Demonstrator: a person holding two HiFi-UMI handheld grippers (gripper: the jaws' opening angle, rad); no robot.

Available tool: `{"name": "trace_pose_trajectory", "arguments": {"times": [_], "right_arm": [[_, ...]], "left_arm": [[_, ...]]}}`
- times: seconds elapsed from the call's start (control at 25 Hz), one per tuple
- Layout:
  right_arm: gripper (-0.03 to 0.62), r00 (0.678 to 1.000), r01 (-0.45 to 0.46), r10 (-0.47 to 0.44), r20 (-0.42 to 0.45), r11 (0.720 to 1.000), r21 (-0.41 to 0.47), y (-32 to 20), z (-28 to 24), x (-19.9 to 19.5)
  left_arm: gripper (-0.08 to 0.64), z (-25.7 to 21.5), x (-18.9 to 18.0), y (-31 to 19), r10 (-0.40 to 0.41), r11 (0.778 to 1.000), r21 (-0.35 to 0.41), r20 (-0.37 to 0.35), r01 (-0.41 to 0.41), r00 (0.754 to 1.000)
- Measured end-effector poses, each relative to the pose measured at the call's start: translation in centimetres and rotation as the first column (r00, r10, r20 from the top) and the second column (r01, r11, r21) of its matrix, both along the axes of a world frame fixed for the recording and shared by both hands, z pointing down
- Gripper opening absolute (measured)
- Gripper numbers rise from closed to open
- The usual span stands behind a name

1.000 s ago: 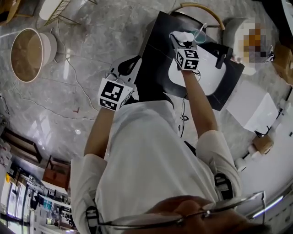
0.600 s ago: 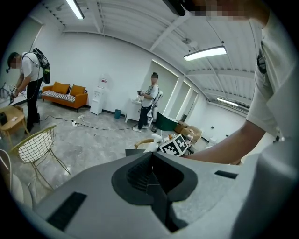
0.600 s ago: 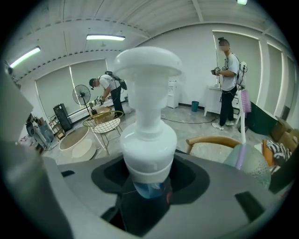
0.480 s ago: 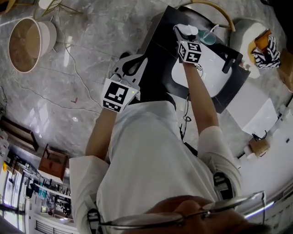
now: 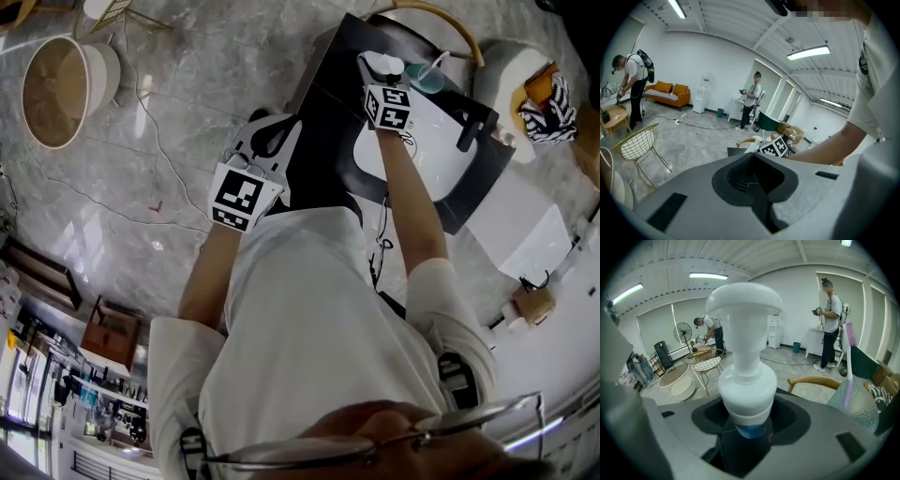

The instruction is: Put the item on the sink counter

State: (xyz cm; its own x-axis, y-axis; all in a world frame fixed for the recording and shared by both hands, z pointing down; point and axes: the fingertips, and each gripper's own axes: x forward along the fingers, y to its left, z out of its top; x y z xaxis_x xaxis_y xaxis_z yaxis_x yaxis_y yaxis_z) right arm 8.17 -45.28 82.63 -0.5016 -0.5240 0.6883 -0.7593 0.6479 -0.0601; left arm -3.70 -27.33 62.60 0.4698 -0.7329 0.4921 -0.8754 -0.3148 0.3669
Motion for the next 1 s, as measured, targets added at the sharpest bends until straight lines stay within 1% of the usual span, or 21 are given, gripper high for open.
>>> {"name": "trace_pose_trajectory", "arguments": {"times": [0.08,0.24,0.32,0.44,0.56,0.68,0.76,0.88,1.0], "right_arm": [[0.263,1.0,0.001,-0.001,-0.016,1.0,-0.018,0.3,0.2,0.0],[0.305,0.999,-0.007,0.005,-0.039,0.999,-0.054,1.2,0.6,0.4],[0.327,0.999,-0.019,0.017,-0.038,0.998,-0.056,1.5,0.2,0.6],[0.336,0.999,-0.026,0.024,-0.045,0.999,-0.04,1.9,-1.1,0.7],[0.337,0.998,-0.044,0.042,-0.052,0.999,-0.025,2.7,-3.0,0.9],[0.337,0.994,-0.096,0.094,-0.057,0.995,-0.032,3.6,-4.8,2.0],[0.334,0.991,-0.127,0.125,-0.042,0.991,-0.037,4.4,-6.3,2.7],[0.32,0.989,-0.15,0.15,-0.006,0.988,-0.039,5.8,-9.0,3.2],[0.294,0.982,-0.18,0.185,0.049,0.98,-0.082,6.9,-11.3,3.5]], "left_arm": [[0.005,-0.4,0.2,0.2,0.004,1.0,0.002,-0.002,-0.004,1.0],[0.005,-1.5,-0.1,1.0,0.011,1.0,0.014,-0.001,-0.011,1.0],[0.005,-2.0,-0.6,1.4,0.015,1.0,0.024,0.007,-0.016,1.0],[0.005,-3.0,-1.4,1.9,0.018,0.999,0.042,0.008,-0.018,1.0],[0.005,-4.0,-2.0,2.6,0.027,0.998,0.054,-0.009,-0.026,1.0],[0.005,-5.0,-2.2,3.0,0.056,0.996,0.068,-0.045,-0.053,0.997],[0.005,-5.6,-2.2,3.1,0.083,0.994,0.08,-0.057,-0.079,0.995],[0.005,-6.2,-2.4,3.3,0.127,0.988,0.094,-0.055,-0.121,0.99],[0.005,-6.6,-2.9,3.3,0.159,0.983,0.099,-0.061,-0.153,0.985]]}}
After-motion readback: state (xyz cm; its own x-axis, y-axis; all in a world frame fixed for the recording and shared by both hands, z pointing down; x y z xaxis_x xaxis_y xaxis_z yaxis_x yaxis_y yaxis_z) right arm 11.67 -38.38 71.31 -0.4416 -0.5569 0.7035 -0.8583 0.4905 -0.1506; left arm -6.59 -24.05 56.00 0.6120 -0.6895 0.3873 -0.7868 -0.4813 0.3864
